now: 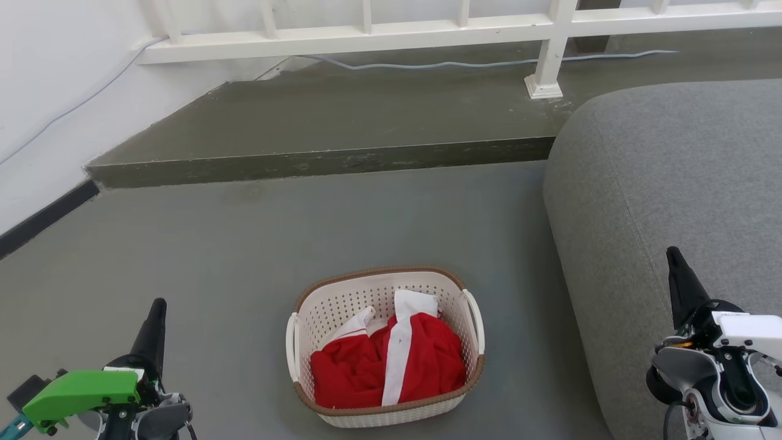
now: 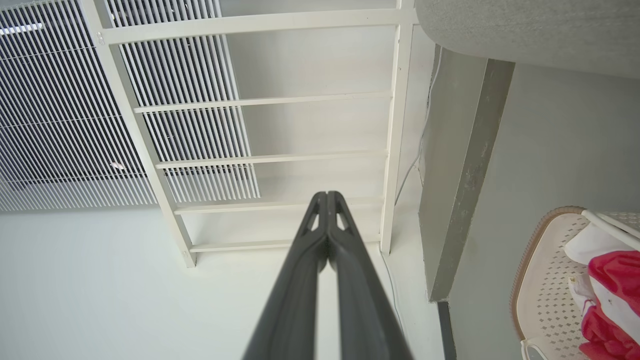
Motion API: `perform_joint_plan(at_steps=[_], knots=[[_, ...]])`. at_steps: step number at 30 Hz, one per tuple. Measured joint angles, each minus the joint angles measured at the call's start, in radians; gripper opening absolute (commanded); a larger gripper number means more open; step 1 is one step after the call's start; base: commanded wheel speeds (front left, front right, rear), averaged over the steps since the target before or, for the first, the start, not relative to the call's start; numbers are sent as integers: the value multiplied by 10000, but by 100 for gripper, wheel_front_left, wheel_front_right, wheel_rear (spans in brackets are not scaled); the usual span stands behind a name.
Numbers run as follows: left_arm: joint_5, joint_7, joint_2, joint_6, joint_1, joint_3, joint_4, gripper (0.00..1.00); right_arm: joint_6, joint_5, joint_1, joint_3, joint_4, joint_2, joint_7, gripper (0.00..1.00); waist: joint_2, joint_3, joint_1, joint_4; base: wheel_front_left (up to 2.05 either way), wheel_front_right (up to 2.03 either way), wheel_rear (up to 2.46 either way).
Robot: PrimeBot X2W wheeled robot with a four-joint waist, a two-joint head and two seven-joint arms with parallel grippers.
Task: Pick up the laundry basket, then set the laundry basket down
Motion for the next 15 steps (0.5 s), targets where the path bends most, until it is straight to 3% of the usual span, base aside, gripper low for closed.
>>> perform_joint_plan(at_steps=[15], knots=[[0, 31, -6, 0, -1, 10, 12, 0, 12, 0, -1, -10, 6, 0, 2, 0, 0, -1, 0, 0, 0, 0, 0]])
